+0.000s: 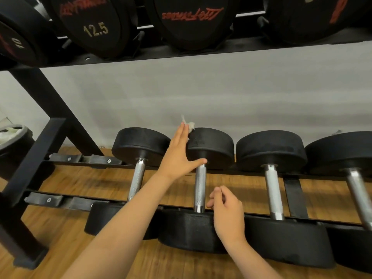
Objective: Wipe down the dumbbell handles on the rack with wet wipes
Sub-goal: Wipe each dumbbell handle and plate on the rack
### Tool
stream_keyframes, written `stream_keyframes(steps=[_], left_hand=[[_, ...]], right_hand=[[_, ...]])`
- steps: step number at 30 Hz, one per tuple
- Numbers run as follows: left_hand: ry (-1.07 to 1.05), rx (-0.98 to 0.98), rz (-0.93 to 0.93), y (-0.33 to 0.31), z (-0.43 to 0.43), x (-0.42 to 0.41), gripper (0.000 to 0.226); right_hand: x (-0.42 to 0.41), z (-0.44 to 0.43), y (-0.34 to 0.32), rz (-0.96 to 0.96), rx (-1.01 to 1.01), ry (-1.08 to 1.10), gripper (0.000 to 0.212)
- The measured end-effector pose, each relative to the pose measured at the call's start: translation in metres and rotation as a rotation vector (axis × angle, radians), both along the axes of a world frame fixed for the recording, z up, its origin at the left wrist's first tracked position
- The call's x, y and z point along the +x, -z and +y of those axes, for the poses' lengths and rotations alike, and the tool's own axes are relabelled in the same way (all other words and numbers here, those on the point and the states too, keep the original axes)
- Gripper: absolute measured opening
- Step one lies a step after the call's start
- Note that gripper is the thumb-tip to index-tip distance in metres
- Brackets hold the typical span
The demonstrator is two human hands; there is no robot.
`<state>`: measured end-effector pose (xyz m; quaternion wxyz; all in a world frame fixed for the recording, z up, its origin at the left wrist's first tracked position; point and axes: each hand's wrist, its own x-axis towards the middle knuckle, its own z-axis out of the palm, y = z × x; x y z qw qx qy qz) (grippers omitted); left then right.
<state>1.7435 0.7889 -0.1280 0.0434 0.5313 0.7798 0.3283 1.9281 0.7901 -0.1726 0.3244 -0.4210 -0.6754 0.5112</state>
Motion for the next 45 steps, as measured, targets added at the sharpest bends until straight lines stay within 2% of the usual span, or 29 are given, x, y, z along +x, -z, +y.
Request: stream_keyframes(steps=[3,9,16,20,23,26,30,37,45], left_hand=[[-0.044,0.068,-0.125,0.014,-0.006,0.004,0.123],[-0.108,0.084,-0.322,0.011,-0.006,-0.01,0.117],[-0.154,0.094,-0.344,0.022,-0.01,-0.002,0.12],[-0.159,0.033,-0.24,0.015,-0.01,0.002,0.125],[-0.084,0.018,-0.003,0.006,-0.002,0.016,0.125],[-0.034,0.015,0.219,0.007,-0.003,0.033,0.11],[0.043,-0.07,0.378,-0.009,0.014,0.036,0.083],[0.056,-0.174,0.425,-0.012,0.007,0.045,0.072],[-0.025,-0.163,0.413,-0.03,-0.012,0.058,0.068]], right_hand=[[0.0,0.0,-0.001,-0.004,-0.002,-0.002,0.031],[-0.001,0.0,0.0,-0.004,-0.004,0.016,0.033],[-0.001,0.0,0.001,0.003,-0.014,0.01,0.033],[0.001,0.001,0.002,0.004,-0.02,-0.006,0.032],[0.001,0.001,0.002,0.014,-0.007,-0.008,0.032],[0.002,0.0,0.003,0.031,0.008,-0.02,0.033],[0.002,0.0,0.004,0.044,0.042,-0.016,0.033],[0.003,0.0,0.006,0.076,0.05,-0.016,0.033],[0.004,0.002,0.009,0.067,0.097,-0.02,0.032]])
